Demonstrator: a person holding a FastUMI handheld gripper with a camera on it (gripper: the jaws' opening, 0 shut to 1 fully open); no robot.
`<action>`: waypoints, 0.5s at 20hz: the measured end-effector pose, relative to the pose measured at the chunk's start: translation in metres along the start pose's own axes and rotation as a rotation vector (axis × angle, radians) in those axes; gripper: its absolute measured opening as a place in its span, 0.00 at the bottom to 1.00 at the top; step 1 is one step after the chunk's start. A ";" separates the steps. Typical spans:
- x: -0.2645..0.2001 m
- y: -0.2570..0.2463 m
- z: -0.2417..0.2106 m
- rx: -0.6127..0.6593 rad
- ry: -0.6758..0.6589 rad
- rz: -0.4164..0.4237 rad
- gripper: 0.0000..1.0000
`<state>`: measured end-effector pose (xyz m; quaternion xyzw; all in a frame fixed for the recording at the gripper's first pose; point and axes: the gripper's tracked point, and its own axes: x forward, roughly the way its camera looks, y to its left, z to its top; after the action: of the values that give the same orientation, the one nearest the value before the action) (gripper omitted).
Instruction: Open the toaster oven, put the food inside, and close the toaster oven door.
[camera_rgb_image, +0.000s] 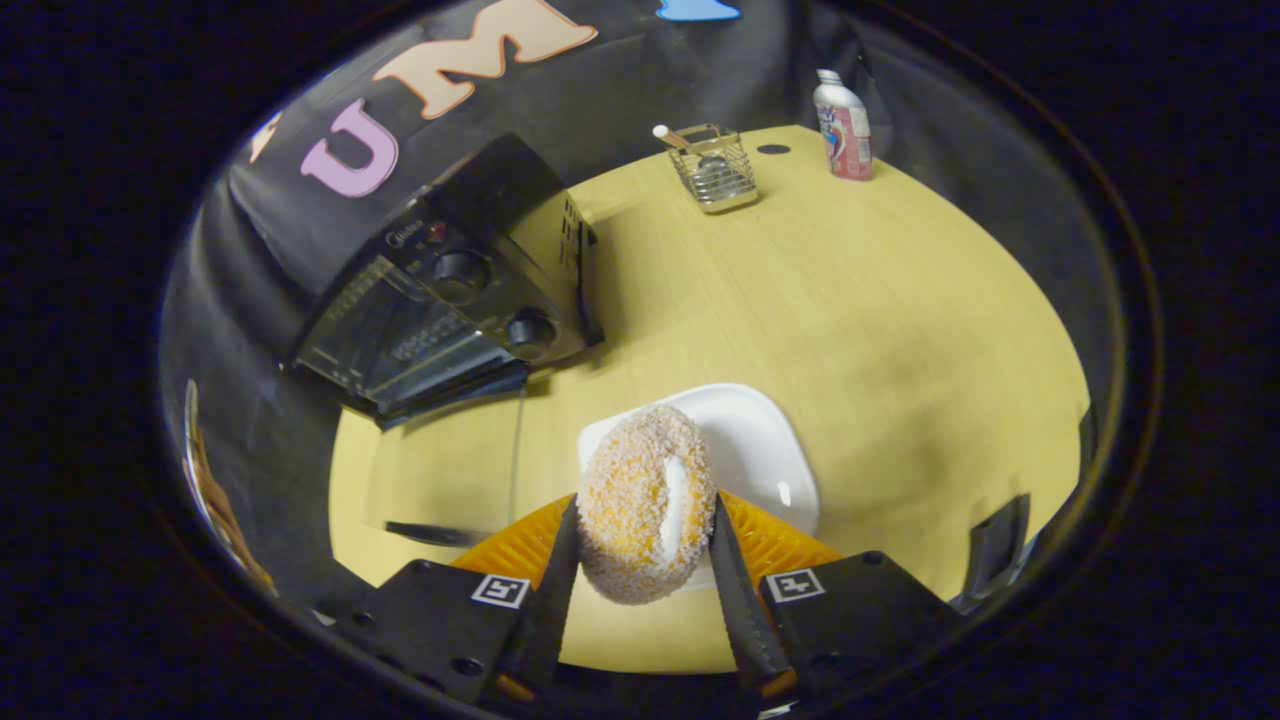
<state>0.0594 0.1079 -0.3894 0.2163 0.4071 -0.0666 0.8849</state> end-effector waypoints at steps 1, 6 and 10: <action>-0.001 0.018 0.001 0.050 -0.010 0.031 0.71; 0.017 0.109 0.007 0.168 -0.105 0.126 0.71; 0.035 0.174 0.018 0.167 -0.231 0.135 0.70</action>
<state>0.1464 0.2585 -0.3480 0.3069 0.2801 -0.0649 0.9073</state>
